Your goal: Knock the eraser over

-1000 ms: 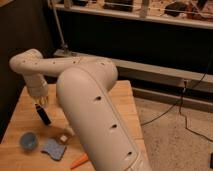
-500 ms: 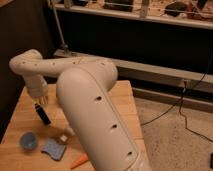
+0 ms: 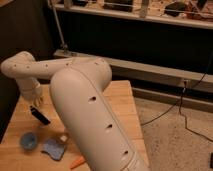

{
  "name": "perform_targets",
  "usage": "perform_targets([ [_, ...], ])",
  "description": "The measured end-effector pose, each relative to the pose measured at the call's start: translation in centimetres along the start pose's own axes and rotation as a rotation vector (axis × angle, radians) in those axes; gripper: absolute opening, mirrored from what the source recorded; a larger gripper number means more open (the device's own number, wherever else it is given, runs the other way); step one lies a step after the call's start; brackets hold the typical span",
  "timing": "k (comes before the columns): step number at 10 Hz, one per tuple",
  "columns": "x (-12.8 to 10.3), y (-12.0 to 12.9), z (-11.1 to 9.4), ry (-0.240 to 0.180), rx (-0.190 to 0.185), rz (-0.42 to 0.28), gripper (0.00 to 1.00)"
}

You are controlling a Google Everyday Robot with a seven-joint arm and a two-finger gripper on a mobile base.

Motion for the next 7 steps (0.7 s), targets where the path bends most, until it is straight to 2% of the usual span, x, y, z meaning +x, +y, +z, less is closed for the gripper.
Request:
perform_targets([
  [3, -1.5, 1.6, 0.2, -0.011, -0.013, -0.052, 0.00],
  [7, -3.6, 4.7, 0.3, -0.020, -0.062, -0.152, 0.00],
])
